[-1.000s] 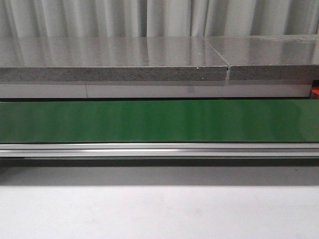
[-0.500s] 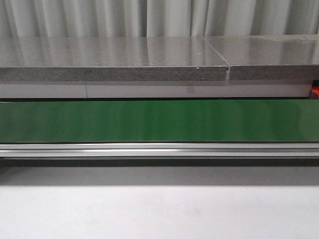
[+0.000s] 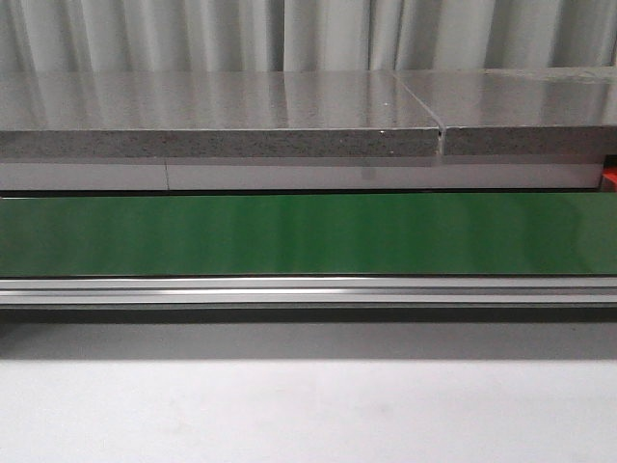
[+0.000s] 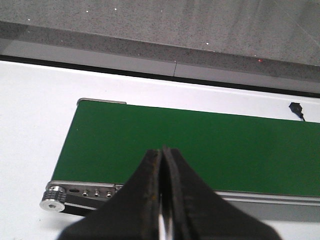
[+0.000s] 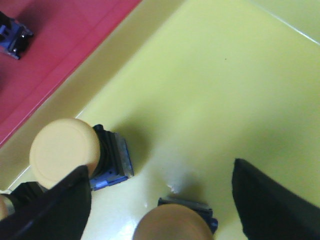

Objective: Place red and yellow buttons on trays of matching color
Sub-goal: 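Raise the empty right gripper back over the conveyor end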

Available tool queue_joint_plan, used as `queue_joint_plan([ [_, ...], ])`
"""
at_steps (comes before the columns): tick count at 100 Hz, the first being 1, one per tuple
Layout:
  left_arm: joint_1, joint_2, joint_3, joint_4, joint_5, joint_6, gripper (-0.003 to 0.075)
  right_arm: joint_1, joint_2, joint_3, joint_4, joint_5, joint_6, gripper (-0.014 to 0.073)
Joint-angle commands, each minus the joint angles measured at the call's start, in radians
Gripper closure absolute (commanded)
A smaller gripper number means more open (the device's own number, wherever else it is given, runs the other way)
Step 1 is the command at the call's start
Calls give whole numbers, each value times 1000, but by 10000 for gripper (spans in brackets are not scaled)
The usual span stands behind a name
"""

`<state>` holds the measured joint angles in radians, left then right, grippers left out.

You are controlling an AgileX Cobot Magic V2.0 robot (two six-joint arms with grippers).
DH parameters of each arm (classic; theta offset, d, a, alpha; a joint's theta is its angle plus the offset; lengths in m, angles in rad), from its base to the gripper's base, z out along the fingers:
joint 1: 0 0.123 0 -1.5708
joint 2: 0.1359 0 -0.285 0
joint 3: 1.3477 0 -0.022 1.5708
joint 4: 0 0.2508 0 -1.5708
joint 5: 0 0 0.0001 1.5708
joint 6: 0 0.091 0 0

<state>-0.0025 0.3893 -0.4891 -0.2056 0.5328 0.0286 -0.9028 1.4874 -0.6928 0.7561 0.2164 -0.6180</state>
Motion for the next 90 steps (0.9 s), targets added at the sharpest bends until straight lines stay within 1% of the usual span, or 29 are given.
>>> queue_joint_plan([
  [1,-5,5,-24,-12,-72,-3,739,-1,-56,-24,14,-40,-10,6],
  [12,-5,5,-24,-12,-72,-3,739,-1,-102,-24,19,-61,-9,8],
  [20,-5,5,-24,-12,-72,-3,739,3,-140,-25,47,-73,-9,11],
  [29,-5,5,-24,-12,-72,-3,739,40,-185,-25,68,-97,-9,11],
  [41,-5,5,-24,-12,-72,-3,739,144,-238,-25,68,-151,-9,11],
  [56,-5,5,-24,-12,-72,-3,739,303,-302,-25,65,-216,-10,11],
  [74,-5,5,-24,-12,-72,-3,739,474,-366,-25,56,-216,-11,11],
  [90,-5,5,-24,-12,-72,-3,739,581,-426,-24,53,-216,-22,11],
])
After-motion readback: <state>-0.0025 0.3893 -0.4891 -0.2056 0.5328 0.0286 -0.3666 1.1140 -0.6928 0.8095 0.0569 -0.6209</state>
